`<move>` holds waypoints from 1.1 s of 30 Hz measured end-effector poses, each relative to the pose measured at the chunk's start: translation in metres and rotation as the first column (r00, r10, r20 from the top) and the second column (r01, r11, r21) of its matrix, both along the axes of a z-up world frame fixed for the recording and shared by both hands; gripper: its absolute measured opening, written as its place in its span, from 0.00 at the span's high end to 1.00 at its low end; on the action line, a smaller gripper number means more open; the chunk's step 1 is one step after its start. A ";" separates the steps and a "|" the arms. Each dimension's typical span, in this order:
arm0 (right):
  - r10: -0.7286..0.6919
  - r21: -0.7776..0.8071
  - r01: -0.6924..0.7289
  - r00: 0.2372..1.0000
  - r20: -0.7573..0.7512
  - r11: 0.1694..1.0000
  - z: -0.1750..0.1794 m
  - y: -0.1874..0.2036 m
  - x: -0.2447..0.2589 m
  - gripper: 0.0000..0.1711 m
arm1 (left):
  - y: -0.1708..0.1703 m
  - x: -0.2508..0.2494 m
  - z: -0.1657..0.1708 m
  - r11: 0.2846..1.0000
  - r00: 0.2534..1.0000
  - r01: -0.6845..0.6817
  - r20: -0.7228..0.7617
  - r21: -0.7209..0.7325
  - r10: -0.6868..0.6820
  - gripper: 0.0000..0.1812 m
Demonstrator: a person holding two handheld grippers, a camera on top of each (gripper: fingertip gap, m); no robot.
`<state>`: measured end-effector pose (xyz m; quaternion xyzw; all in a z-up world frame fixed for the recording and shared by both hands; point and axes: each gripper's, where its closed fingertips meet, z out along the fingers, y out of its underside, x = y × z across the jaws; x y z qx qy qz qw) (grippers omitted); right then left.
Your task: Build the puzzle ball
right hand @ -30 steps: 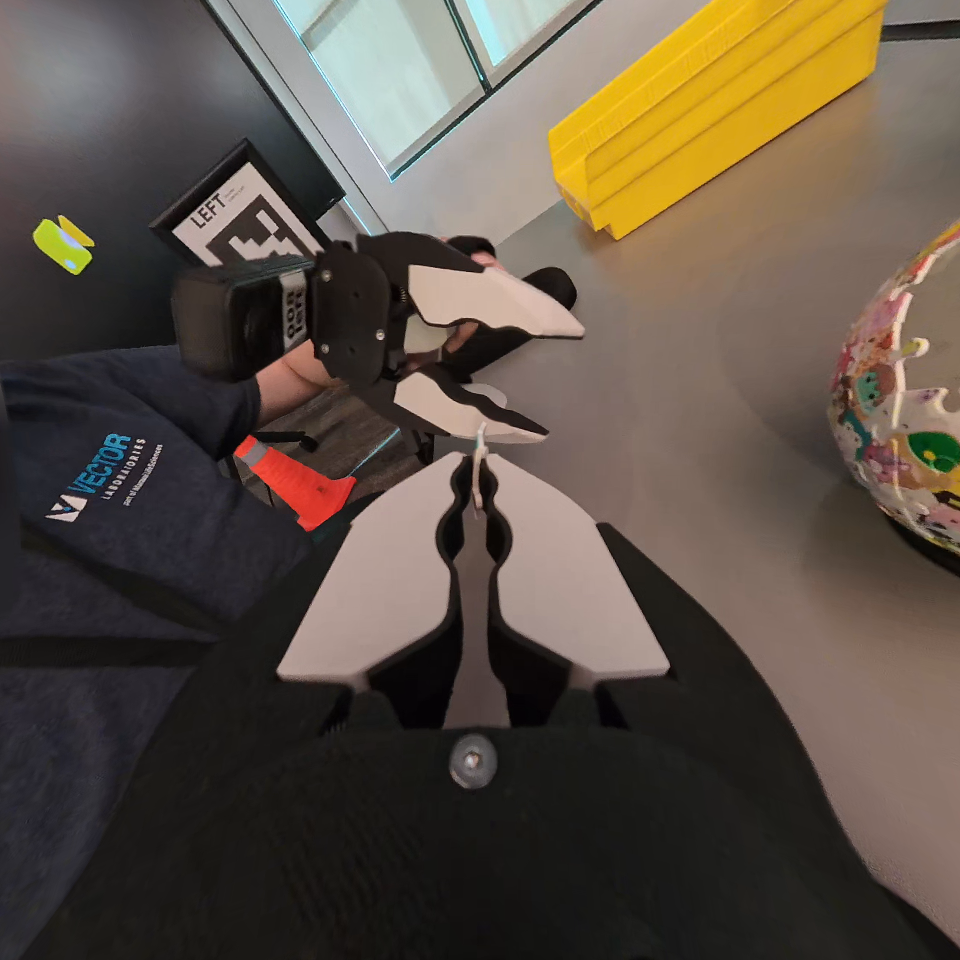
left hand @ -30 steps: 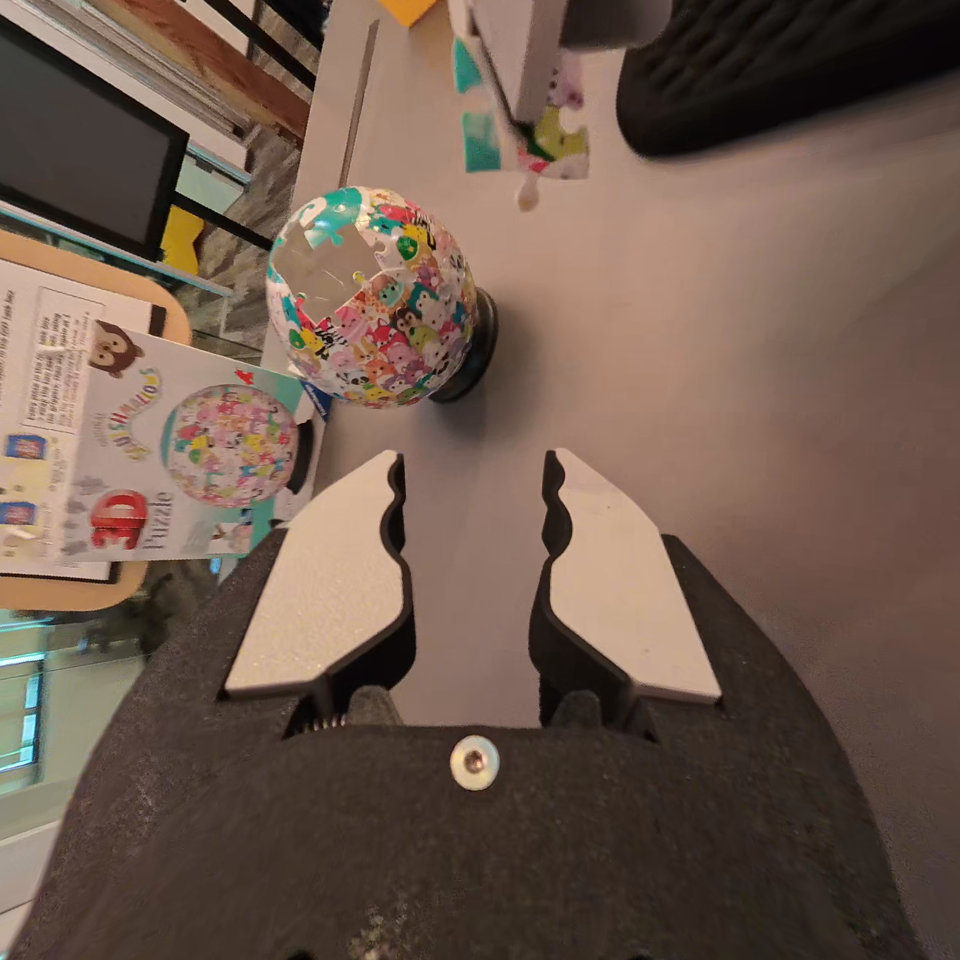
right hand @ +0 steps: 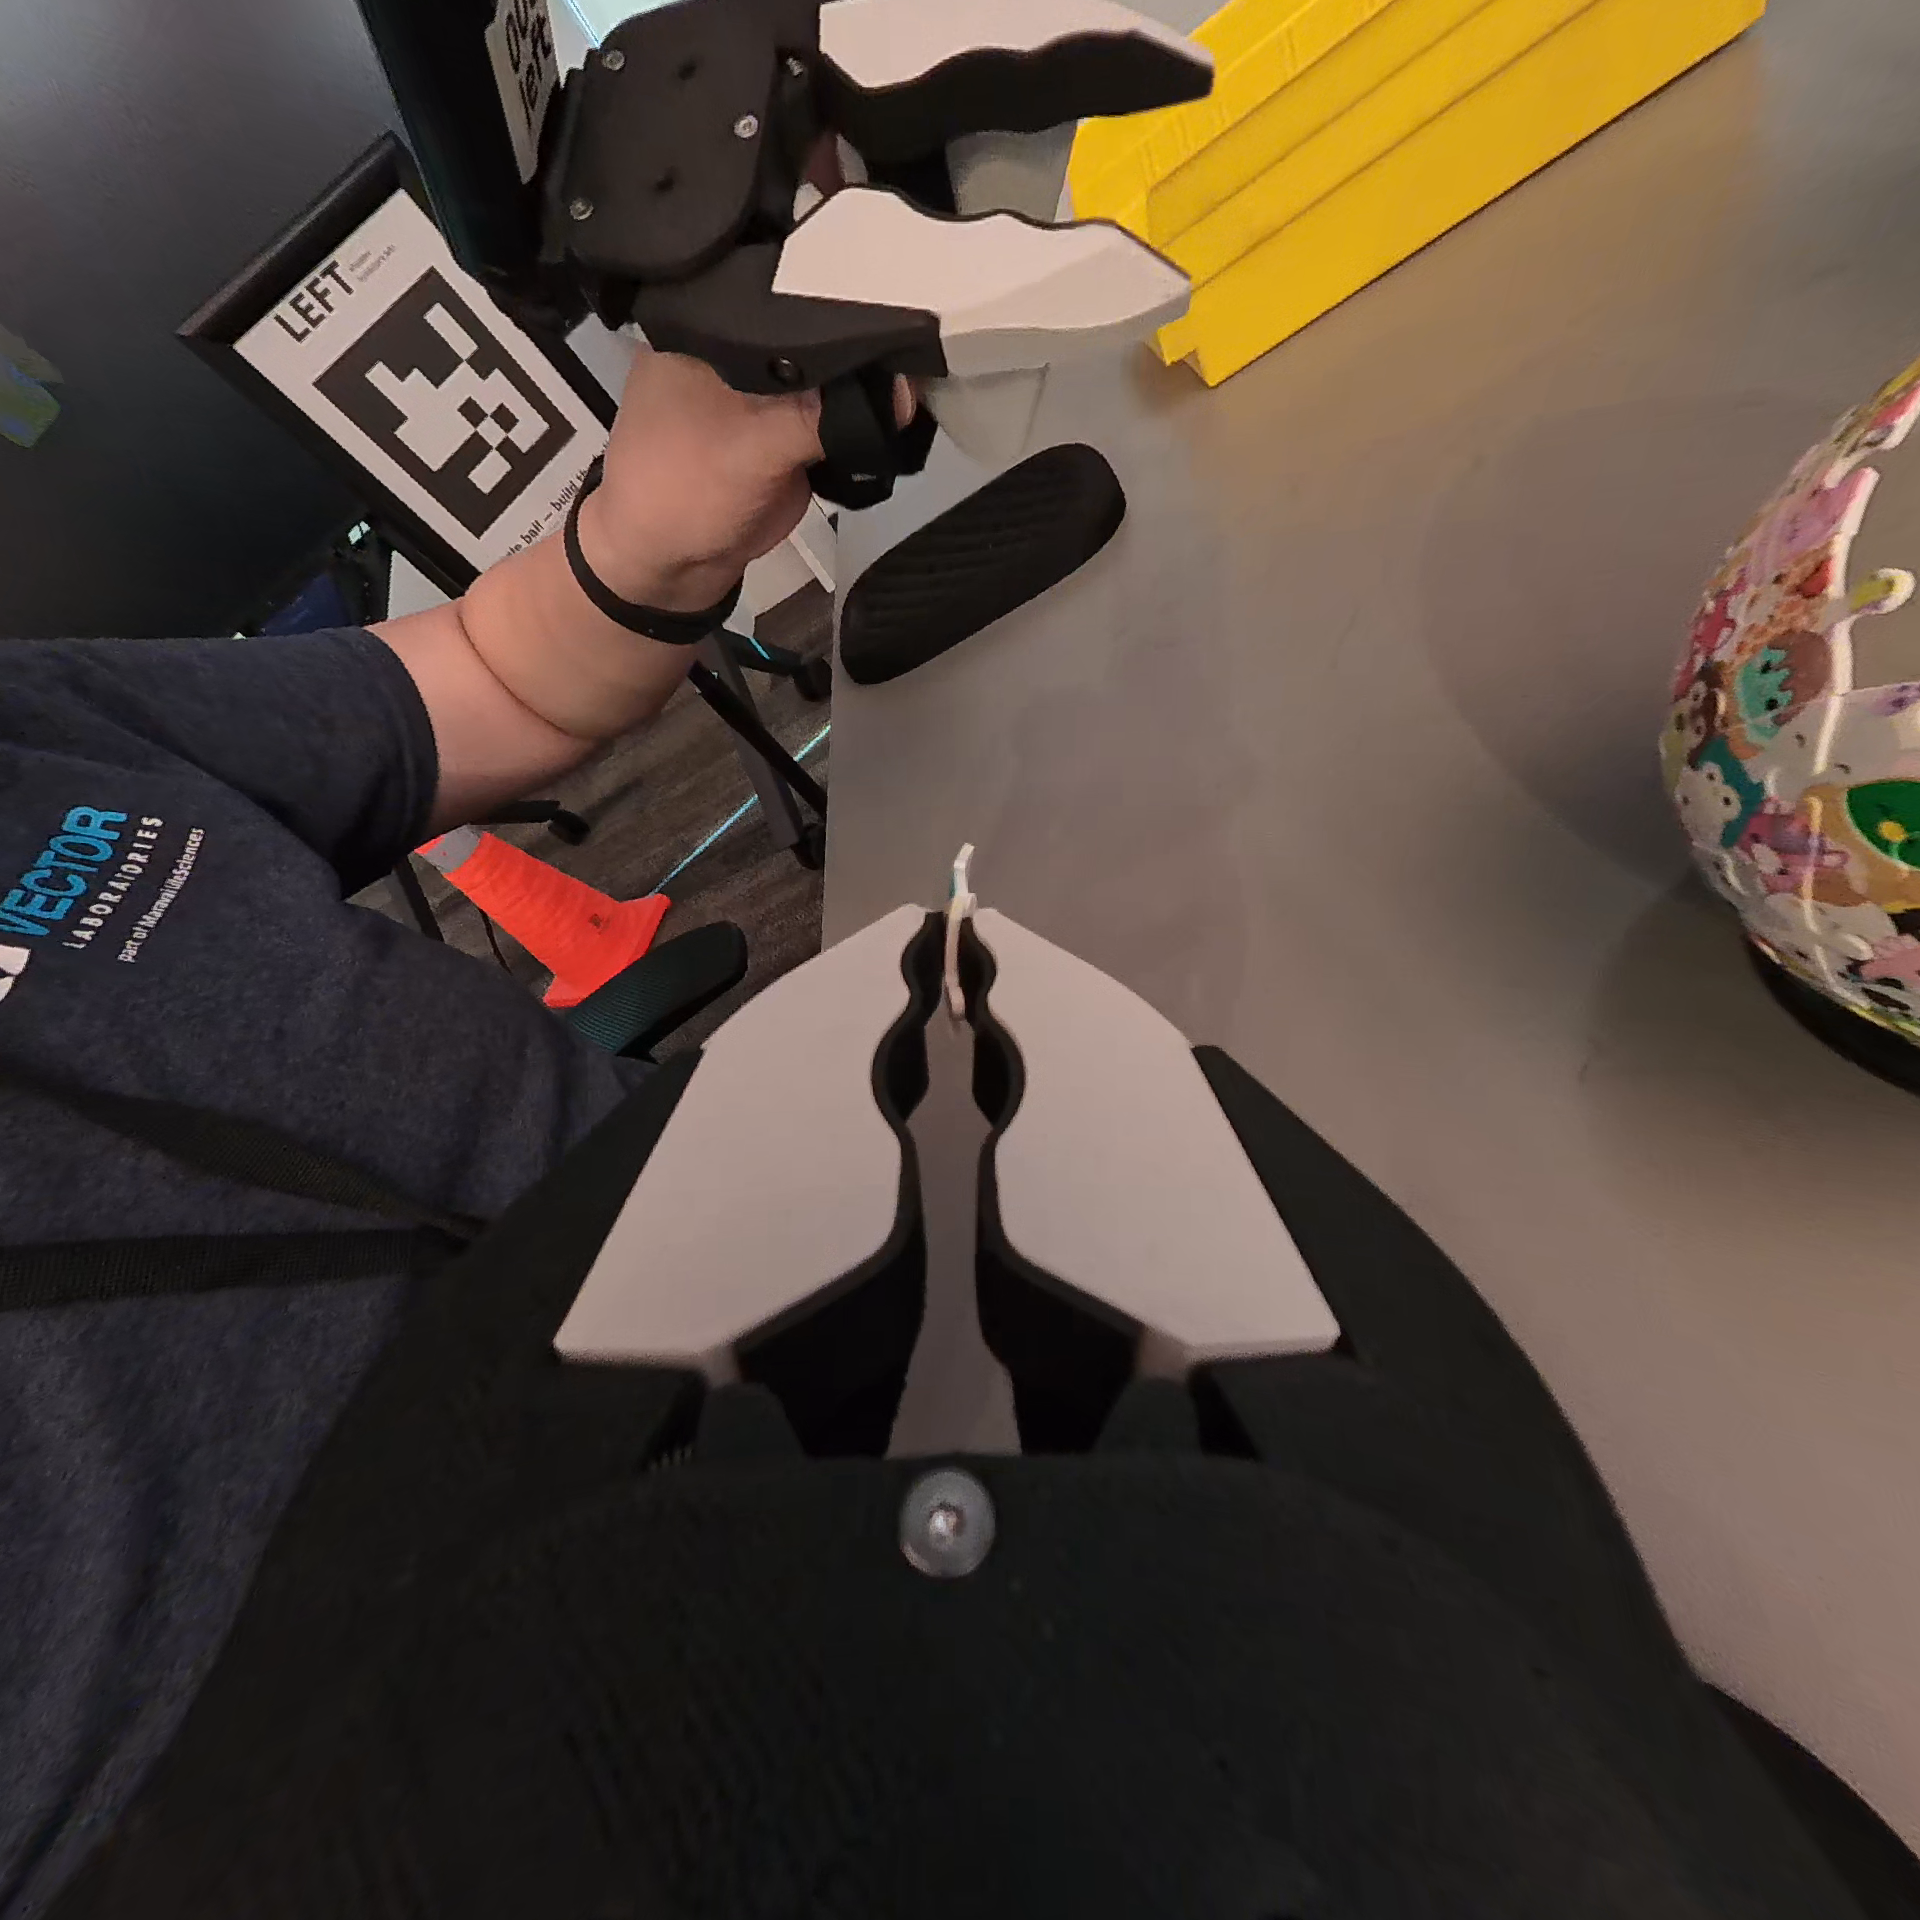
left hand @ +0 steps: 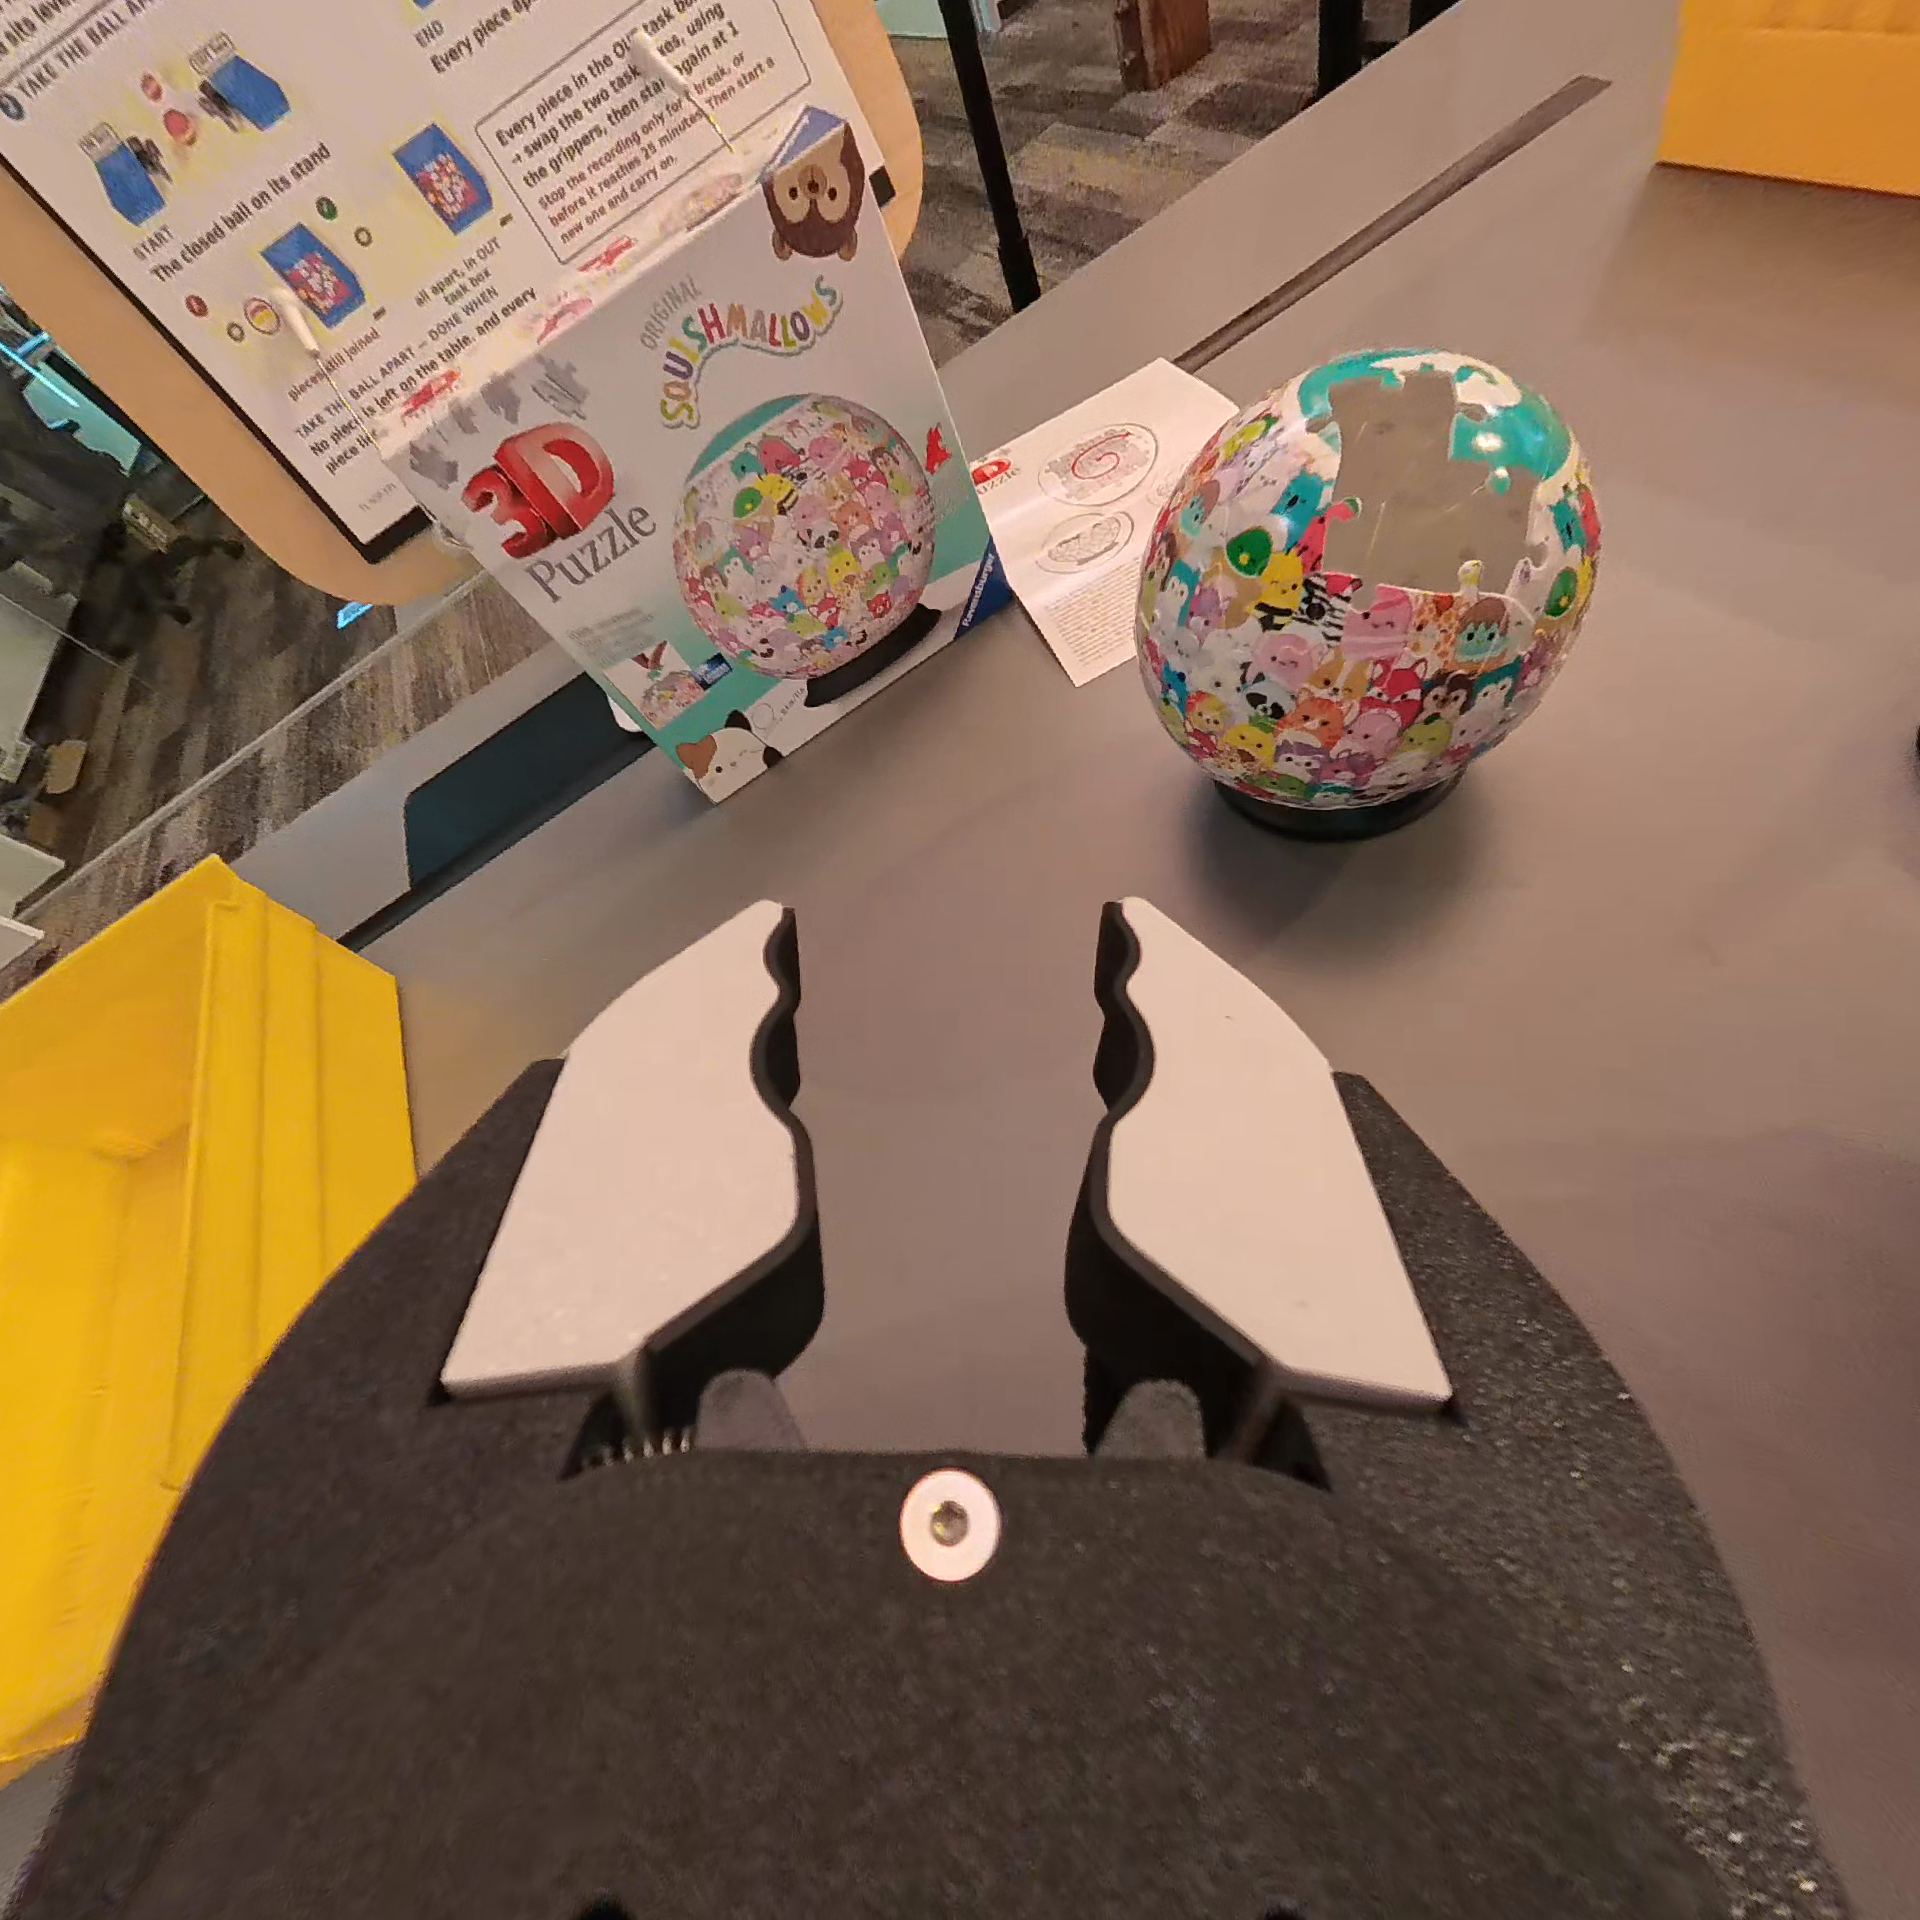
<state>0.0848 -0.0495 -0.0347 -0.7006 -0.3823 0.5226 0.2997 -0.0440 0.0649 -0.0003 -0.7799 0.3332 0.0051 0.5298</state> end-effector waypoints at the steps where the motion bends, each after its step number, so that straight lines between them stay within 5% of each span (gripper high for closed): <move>1: 0.000 0.002 0.000 1.000 -0.003 1.000 0.000 0.000 0.000 0.98 | 0.000 0.000 0.001 1.000 1.000 0.001 -0.002 0.003 -0.001 0.70; 4: -0.008 0.008 0.008 1.000 -0.006 1.000 0.000 0.001 0.002 0.98 | -0.003 0.004 0.002 1.000 0.999 0.022 0.038 -0.005 -0.021 0.70; 7: -0.019 0.032 0.023 0.989 -0.146 0.999 0.019 0.005 0.001 0.98 | -0.022 0.023 0.014 0.983 0.949 0.180 0.267 -0.022 -0.168 0.72; 9: -0.012 0.020 0.021 0.937 -0.348 1.000 0.048 0.006 0.001 0.98 | -0.049 0.045 0.029 0.928 0.817 0.372 0.474 0.005 -0.329 0.82; 13: -0.001 0.039 0.026 0.844 -0.536 0.999 0.077 0.013 0.006 0.98 | -0.080 0.071 0.052 0.829 0.541 0.547 0.704 0.120 -0.459 0.83; 17: 0.042 0.044 -0.021 0.822 -0.568 0.999 0.082 0.012 0.002 0.98 | -0.098 0.101 0.040 0.711 0.425 0.701 0.767 0.059 -0.482 0.87; 25: 0.067 0.043 -0.051 0.829 -0.555 0.998 0.067 0.015 0.006 0.98 | -0.102 0.131 0.028 0.598 0.362 0.801 0.791 0.006 -0.493 0.98; 29: 0.056 0.012 -0.059 0.826 -0.561 0.998 0.061 0.024 0.014 0.98 | -0.098 0.142 0.011 0.547 0.400 0.833 0.775 -0.085 -0.489 0.92; 33: 0.055 -0.021 -0.081 0.827 -0.559 0.996 0.057 0.030 0.018 0.98 | -0.093 0.149 0.018 0.523 0.333 0.851 0.822 -0.051 -0.462 0.92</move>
